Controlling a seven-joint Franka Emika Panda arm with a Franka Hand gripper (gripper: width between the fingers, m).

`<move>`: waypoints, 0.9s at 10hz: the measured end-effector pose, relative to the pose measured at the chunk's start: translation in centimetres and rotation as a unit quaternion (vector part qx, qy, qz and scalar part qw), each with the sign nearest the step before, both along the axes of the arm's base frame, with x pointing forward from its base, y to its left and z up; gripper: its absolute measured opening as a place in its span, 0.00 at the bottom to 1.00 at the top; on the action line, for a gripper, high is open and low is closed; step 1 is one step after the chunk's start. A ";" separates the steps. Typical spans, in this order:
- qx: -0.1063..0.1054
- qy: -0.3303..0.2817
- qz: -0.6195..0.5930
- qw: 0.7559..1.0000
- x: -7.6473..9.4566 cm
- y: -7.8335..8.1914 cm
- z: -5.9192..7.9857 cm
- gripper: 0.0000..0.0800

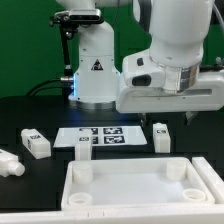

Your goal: Assemble desk

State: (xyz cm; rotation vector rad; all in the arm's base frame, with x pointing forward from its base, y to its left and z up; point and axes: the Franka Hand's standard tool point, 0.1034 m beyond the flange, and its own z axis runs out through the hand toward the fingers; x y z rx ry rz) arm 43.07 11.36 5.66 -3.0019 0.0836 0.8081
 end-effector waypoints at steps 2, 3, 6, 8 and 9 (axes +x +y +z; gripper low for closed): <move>0.001 0.071 -0.024 0.997 -1.0 -0.3 -1.1 0.81; -0.007 0.101 -0.042 0.994 -0.8 -0.1 -1.9 0.81; -0.003 0.234 -0.058 0.970 -1.4 0.5 -3.3 0.81; -0.003 0.246 -0.059 0.967 -1.2 0.2 -3.7 0.81; -0.001 0.244 -0.052 0.968 -1.2 0.2 -3.8 0.81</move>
Offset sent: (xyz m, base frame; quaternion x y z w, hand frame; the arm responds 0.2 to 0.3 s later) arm 0.0018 0.0289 -0.0179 0.0286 -0.2188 0.0595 0.9735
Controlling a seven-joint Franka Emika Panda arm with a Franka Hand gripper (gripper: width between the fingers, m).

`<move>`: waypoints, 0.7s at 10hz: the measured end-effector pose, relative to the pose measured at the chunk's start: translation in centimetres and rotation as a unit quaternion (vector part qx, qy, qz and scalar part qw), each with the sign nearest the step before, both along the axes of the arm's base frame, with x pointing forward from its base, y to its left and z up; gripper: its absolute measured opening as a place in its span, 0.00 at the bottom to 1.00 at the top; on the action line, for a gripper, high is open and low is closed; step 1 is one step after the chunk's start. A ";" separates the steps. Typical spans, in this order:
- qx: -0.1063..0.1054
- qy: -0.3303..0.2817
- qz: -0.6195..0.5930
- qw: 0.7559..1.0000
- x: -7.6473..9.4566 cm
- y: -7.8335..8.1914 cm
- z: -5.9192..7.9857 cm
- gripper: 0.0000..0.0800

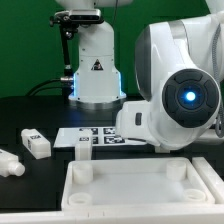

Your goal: Assemble desk

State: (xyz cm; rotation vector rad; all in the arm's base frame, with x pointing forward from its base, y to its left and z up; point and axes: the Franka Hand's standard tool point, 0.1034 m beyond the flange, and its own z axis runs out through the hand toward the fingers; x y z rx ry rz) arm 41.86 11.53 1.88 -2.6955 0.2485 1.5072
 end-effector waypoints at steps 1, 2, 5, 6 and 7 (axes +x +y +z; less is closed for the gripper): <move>0.024 -0.006 0.033 0.999 -0.2 0.5 0.0 0.81; 0.037 -0.014 0.055 0.998 -0.6 1.3 -0.1 0.81; 0.036 -0.013 0.050 0.998 -0.6 1.1 -0.2 0.81; 0.036 -0.012 0.049 0.998 -0.6 1.0 -0.2 0.81; 0.029 -0.006 0.047 0.998 -0.9 0.8 -0.5 0.81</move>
Offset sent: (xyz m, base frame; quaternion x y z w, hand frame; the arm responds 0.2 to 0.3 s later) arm 0.0000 0.0000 0.0000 0.0000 0.0000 0.0000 1.0000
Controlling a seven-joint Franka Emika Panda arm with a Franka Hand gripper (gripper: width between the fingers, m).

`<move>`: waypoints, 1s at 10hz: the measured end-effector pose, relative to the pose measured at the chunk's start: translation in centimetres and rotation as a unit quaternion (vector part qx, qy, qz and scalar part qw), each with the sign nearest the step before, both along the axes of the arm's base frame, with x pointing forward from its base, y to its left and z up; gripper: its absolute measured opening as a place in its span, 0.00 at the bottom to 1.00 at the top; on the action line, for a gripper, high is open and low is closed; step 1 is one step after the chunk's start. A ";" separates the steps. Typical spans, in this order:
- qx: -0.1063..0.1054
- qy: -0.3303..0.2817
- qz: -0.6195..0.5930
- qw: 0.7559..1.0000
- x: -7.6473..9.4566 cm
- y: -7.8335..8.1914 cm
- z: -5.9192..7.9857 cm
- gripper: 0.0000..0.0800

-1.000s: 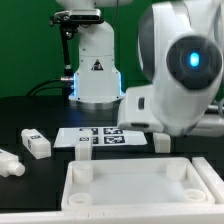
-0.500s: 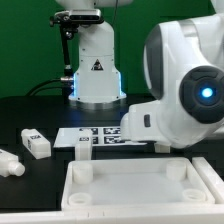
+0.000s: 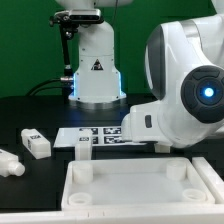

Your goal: Assemble desk

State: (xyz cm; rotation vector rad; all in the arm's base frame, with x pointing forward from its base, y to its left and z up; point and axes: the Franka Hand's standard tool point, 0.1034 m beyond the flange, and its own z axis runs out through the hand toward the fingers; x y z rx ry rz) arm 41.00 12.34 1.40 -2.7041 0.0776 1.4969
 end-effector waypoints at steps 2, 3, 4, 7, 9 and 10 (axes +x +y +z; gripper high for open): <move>-0.005 0.003 -0.003 1.000 0.0 -0.1 -0.3 0.81; -0.005 0.003 -0.003 1.000 0.0 -0.1 -0.3 0.69; -0.005 0.003 -0.003 1.000 -0.1 -0.1 -0.3 0.52; -0.003 -0.001 -0.004 1.000 0.7 -0.1 0.6 0.36; 0.005 -0.010 -0.001 1.000 2.4 0.3 4.4 0.36; 0.009 -0.025 0.005 1.000 3.5 0.6 6.4 0.36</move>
Offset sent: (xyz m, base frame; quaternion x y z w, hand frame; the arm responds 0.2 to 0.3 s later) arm 0.0000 0.0000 0.0000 0.0000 0.0000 0.0000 1.0000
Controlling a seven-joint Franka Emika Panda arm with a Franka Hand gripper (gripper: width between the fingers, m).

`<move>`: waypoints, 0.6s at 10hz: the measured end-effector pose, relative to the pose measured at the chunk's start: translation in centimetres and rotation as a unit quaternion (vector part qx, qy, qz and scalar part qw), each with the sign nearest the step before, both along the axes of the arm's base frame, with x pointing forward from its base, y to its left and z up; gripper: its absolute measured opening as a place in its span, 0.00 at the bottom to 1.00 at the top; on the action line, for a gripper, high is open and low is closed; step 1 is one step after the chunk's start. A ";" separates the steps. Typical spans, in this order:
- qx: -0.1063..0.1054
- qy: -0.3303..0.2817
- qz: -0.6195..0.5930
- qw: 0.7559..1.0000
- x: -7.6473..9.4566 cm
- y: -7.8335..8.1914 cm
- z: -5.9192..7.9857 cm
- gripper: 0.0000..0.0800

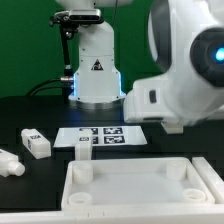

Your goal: Assemble desk

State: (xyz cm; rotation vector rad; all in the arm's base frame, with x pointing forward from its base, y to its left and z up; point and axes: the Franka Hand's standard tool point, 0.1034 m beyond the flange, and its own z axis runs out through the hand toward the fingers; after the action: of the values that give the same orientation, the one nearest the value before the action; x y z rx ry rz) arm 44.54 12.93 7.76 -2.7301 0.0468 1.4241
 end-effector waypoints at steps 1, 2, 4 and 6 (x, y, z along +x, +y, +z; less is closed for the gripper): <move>-0.002 -0.047 0.006 0.999 0.7 0.6 1.1 0.36; -0.002 -0.082 0.002 0.997 0.6 0.6 0.9 0.36; -0.001 -0.132 -0.004 0.991 1.1 0.5 1.1 0.36; 0.031 -0.191 0.006 0.981 5.0 -1.2 5.7 0.36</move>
Offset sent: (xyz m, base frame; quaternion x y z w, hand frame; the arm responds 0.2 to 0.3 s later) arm 0.0000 0.0000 0.0000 0.0000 0.1296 0.0000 0.9916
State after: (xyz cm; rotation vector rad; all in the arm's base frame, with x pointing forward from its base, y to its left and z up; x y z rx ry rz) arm 49.53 11.77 13.42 -2.8991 -0.0327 0.8642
